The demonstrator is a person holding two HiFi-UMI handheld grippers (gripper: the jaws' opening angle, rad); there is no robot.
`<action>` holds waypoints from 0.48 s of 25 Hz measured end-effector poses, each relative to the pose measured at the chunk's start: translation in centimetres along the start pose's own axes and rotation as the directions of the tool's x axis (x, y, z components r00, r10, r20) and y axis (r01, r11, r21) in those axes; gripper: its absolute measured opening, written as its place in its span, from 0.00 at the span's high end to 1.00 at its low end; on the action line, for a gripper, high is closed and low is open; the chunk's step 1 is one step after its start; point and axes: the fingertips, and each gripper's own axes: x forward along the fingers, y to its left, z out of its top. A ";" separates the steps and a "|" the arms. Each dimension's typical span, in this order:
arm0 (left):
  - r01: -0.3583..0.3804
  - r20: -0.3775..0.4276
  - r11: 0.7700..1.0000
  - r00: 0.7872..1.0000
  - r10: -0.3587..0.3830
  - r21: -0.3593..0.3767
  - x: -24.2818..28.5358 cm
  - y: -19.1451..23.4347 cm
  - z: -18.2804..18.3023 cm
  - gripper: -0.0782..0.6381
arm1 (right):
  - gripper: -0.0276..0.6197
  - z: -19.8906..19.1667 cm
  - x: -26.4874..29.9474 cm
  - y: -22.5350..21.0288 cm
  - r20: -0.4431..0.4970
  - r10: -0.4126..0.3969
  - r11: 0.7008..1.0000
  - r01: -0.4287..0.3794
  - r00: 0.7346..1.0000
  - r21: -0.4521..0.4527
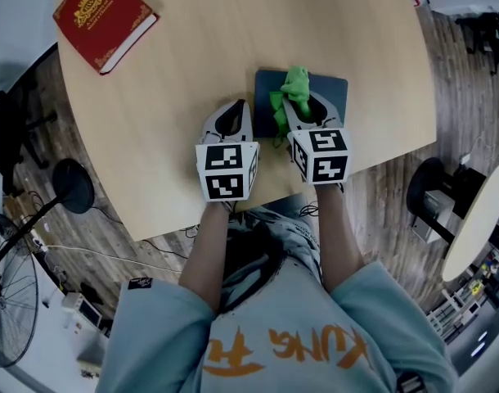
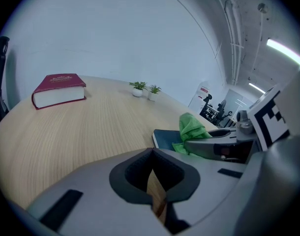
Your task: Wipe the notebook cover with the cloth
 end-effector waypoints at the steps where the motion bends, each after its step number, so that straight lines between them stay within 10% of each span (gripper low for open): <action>1: 0.003 -0.002 1.000 1.000 -0.003 0.002 0.1 -0.2 -0.1 0.87 | 0.76 -0.1 -0.1 -0.3 0.001 -0.004 1.000 0.004 1.000 0.005; 12: 0.015 0.002 1.000 1.000 -0.015 0.020 0.7 -2.0 0.2 0.87 | 0.76 -1.0 -1.3 -3.4 0.010 -0.041 0.998 0.041 0.999 0.039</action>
